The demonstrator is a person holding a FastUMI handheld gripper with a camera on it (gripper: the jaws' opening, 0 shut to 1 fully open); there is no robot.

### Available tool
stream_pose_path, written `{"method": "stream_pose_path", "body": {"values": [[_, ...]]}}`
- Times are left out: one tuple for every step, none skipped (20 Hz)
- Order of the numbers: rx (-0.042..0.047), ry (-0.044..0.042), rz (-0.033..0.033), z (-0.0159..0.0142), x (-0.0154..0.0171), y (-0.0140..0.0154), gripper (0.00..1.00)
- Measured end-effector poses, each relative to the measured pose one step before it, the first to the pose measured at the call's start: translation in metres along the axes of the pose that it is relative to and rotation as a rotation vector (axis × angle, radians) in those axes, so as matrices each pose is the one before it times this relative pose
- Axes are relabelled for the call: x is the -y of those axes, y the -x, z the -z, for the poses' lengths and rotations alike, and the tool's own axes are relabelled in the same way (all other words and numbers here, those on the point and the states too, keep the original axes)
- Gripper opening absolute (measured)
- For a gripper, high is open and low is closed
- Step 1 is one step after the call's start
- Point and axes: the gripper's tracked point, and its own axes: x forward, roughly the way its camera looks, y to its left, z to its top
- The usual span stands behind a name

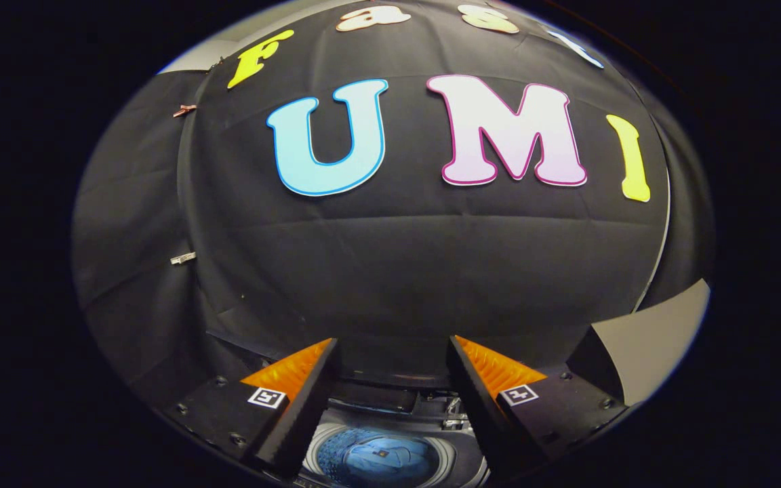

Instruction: Put the clothes into the washing machine and then close the washing machine lid.

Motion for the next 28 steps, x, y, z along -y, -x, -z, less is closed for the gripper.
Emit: {"method": "stream_pose_path", "body": {"values": [[-0.00607,-0.00015,-0.00053,0.00586,-0.00127,0.00806,0.99],[-0.00772,-0.00143,0.00155,0.00443,-0.00067,0.00576,0.98],[-0.00840,-0.00198,0.00192,0.00436,-0.00171,0.00689,0.98],[-0.01012,-0.00183,0.00066,0.00431,-0.00101,0.00546,0.98],[-0.00790,-0.00307,-0.00021,0.00494,-0.00099,0.00656,0.98],[-0.01359,-0.00159,-0.00081,0.00673,-0.00085,0.00571,0.98],[-0.01155,-0.00216,0.00097,0.00492,-0.00077,0.00464,0.98],[-0.01326,-0.00196,0.00744,0.00726,0.00263,0.00417,0.98],[-0.02097,-0.00164,0.01271,0.00750,0.00318,0.00367,0.97],[-0.02921,-0.00904,0.01267,0.00837,0.00356,0.00298,0.96],[-0.02904,-0.01706,0.00489,0.00955,0.00261,0.00297,0.97],[-0.01191,-0.01206,-0.00548,0.00408,0.00034,0.00305,0.98],[0.00249,-0.00347,-0.00108,0.00009,0.00030,0.00333,0.97],[0.01209,0.00862,-0.00315,-0.00158,-0.00088,0.00428,0.97],[0.01282,0.01455,0.00017,0.00009,0.00034,0.00428,0.97],[0.00974,0.01366,-0.00231,-0.00205,-0.00029,0.00308,0.97],[0.00784,0.01195,-0.00232,-0.00149,0.00059,0.00329,0.97],[0.00485,0.00624,-0.00100,-0.00302,0.00079,0.00253,0.97],[0.00291,-0.00035,-0.00205,-0.00270,0.00088,0.00120,0.97],[0.00150,-0.00375,-0.00185,-0.00143,0.00031,0.00194,0.97],[0.00149,-0.00327,-0.00310,-0.00024,-0.00068,0.00233,0.97],[0.00142,0.00050,-0.00180,-0.00127,-0.00019,0.00193,0.97],[0.00363,0.00177,-0.00279,-0.00139,-0.00021,0.00206,0.97],[0.00509,0.00204,-0.00519,-0.00160,-0.00080,0.00285,0.97],[0.00674,0.00102,-0.00379,-0.00257,0.00021,0.00346,0.97],[0.00939,0.00211,-0.00443,-0.00372,-0.00041,0.00307,0.97],[0.01296,0.00316,-0.00385,-0.00397,-0.00015,0.00398,0.97],[0.01703,0.00600,-0.00322,-0.00527,-0.00018,0.00504,0.97]]}}
